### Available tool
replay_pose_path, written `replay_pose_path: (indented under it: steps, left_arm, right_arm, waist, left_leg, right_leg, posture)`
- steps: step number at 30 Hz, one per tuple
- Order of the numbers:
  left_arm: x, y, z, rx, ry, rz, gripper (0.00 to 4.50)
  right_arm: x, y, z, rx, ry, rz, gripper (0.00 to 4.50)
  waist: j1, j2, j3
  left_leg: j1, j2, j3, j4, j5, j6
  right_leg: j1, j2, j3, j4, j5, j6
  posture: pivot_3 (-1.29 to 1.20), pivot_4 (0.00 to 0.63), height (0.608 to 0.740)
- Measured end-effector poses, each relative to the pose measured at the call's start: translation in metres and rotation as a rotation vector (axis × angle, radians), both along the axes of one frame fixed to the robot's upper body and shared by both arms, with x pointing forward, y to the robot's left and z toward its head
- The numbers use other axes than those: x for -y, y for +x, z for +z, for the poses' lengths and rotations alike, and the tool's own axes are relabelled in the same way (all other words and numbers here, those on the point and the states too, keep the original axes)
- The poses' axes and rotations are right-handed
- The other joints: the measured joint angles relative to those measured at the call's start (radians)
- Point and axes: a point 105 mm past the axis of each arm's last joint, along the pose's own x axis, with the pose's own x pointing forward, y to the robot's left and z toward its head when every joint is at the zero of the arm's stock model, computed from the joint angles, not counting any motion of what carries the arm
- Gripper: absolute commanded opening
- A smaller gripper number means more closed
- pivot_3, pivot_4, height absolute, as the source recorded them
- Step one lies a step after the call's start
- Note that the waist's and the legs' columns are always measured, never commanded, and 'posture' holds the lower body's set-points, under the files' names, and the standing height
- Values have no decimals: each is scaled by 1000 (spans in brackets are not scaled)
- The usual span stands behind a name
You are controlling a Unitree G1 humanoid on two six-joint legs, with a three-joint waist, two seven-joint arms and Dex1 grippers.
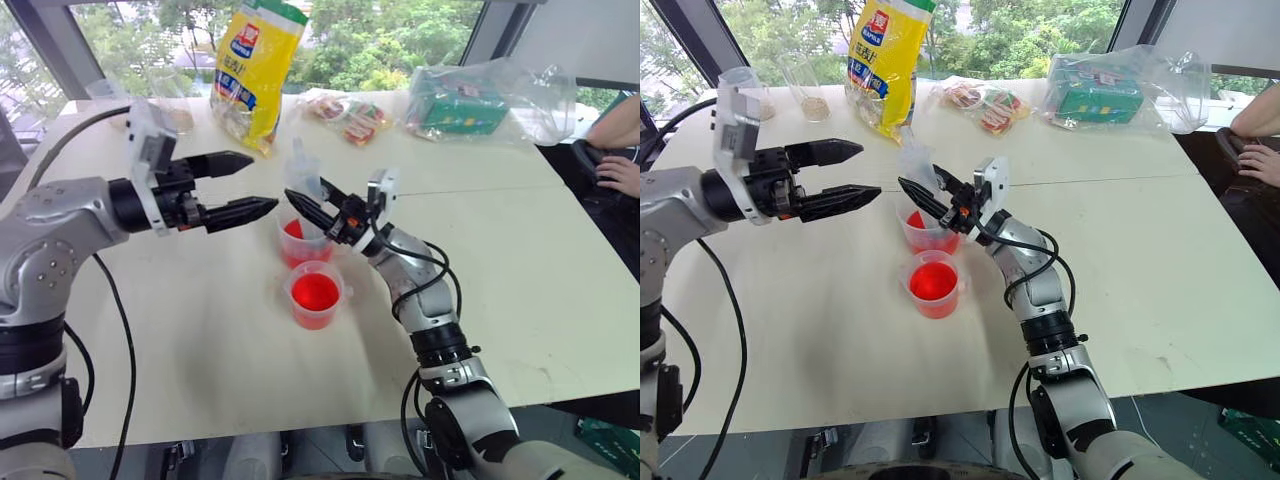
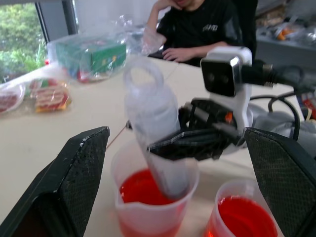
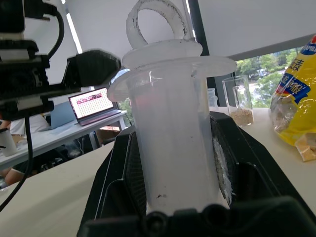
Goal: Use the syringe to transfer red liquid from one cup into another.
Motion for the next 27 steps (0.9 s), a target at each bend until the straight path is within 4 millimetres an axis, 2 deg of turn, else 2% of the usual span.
replay_pose_path:
  steps: [7,17,24,27]
  left_arm:
    - [15,4,9,-1,-85,-27,4500]
    - [23,2,1,-49,-74,-52,4500]
    - [36,5,-6,-74,-103,-88,4500]
    - [37,10,-7,-64,-118,-81,3717]
  right_arm:
    - [-5,-2,-2,24,-22,8,1443]
    - [-7,0,-2,22,-29,10,1443]
    - [-8,1,-2,23,-39,17,1443]
    - [-8,1,-2,22,-43,16,1443]
  waist:
    - [-3,0,0]
    - [-2,0,0]
    - [-2,0,0]
    - [-2,0,0]
  left_leg:
    - [1,0,0,0,0,0]
    - [2,0,0,0,1,-1]
    - [2,0,0,0,1,-1]
    - [3,0,0,0,1,-1]
  right_leg:
    - [0,0,0,2,0,0]
    - [0,0,0,4,0,0]
    - [1,0,1,4,0,0]
    - [1,0,1,4,0,0]
  posture:
    - [0,150,740]
    - [0,150,740]
    - [0,150,740]
    - [0,150,740]
